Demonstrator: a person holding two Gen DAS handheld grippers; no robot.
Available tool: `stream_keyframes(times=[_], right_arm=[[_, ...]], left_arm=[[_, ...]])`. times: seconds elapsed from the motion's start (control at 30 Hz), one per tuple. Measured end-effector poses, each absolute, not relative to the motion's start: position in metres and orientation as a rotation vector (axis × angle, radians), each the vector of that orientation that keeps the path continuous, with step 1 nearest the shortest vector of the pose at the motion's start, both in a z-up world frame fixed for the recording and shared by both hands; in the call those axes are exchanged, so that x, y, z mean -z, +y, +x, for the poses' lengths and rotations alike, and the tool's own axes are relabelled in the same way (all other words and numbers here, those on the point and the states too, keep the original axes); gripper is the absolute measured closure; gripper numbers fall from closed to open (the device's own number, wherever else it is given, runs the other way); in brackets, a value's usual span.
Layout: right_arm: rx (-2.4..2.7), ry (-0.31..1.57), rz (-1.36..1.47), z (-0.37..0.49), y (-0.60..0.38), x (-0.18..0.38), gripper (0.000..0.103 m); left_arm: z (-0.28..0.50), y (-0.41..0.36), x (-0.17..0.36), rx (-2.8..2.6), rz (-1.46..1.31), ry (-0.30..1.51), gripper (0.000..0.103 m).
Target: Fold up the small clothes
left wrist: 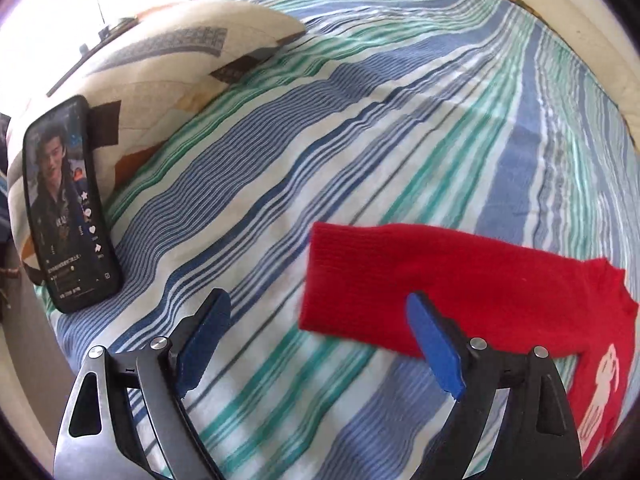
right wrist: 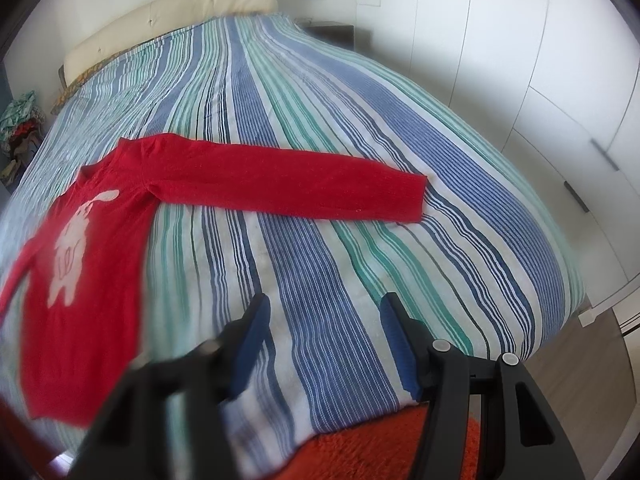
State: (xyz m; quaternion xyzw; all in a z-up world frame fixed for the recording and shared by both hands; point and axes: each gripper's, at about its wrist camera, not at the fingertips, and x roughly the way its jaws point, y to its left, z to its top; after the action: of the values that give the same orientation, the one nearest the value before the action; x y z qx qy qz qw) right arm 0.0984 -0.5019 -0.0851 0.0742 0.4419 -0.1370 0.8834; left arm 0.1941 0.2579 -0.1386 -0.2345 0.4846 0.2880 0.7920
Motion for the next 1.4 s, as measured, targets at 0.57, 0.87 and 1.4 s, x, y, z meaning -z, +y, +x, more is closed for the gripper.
stream_keyframes(times=[0.57, 0.87, 1.4], right_arm=[[0.297, 0.884, 0.154, 0.09, -0.504, 0.08, 0.041], [0.314, 0.858, 0.193, 0.086, -0.513, 0.078, 0.041], [0.323, 0.876, 0.19, 0.088, -0.512, 0.081, 0.041]], left_arm=[[0.17, 0.096, 0.18, -0.316, -0.188, 1.181, 0.011], [0.169, 0.089, 0.186, -0.347, -0.125, 1.193, 0.001], [0.166, 0.083, 0.19, -0.362, -0.096, 1.177, 0.0]])
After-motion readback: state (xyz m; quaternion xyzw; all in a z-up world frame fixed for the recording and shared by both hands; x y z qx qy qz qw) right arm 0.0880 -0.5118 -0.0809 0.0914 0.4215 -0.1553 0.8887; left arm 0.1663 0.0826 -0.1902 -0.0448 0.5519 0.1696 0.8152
